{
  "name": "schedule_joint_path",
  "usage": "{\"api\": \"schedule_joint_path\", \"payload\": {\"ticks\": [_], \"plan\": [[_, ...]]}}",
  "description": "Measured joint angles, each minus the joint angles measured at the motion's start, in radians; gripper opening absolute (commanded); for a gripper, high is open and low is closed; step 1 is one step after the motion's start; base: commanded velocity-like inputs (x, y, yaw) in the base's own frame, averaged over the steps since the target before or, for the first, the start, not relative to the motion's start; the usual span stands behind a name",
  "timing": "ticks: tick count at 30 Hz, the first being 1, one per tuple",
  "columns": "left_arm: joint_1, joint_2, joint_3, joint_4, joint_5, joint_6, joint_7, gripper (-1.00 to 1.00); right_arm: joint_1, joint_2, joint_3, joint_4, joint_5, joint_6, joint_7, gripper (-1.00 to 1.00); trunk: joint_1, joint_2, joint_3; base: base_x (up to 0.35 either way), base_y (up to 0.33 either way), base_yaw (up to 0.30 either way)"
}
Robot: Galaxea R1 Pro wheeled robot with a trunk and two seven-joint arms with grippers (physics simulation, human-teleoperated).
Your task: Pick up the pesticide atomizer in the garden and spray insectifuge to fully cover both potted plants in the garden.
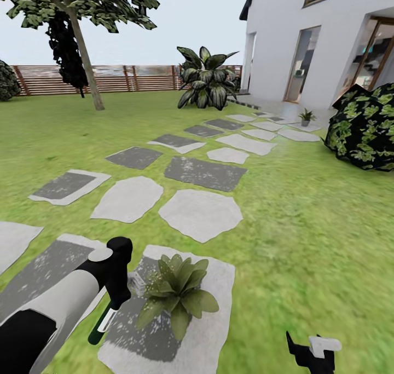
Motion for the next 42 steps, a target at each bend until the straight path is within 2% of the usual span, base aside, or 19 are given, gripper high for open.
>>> {"api": "schedule_joint_path", "payload": {"ticks": [18, 33, 42], "plan": [[0.003, 0.0, 0.001, 0.0, 0.0, 0.0, 0.001, -1.0, 0.0, 0.0, 0.0, 0.0, 0.001, 0.0, 0.0, 1.0, 0.0, 0.0, 0.0, 0.0, -0.012, 0.241], [0.003, 0.0, 0.0, 0.0, 0.0, 0.0, 0.001, -1.0, 0.0, 0.0, 0.0, 0.0, 0.001, 0.0, 0.0, 1.0, 0.0, 0.0, 0.0, 0.048, -0.263, 0.273], [0.015, 0.0, -0.001, 0.003, 0.0, -0.001, 0.008, -1.0, 0.0, 0.0, 0.001, -0.002, 0.001, 0.0, 0.0, 1.0, 0.0, 0.0, 0.0, 0.064, -0.159, 0.038]]}}
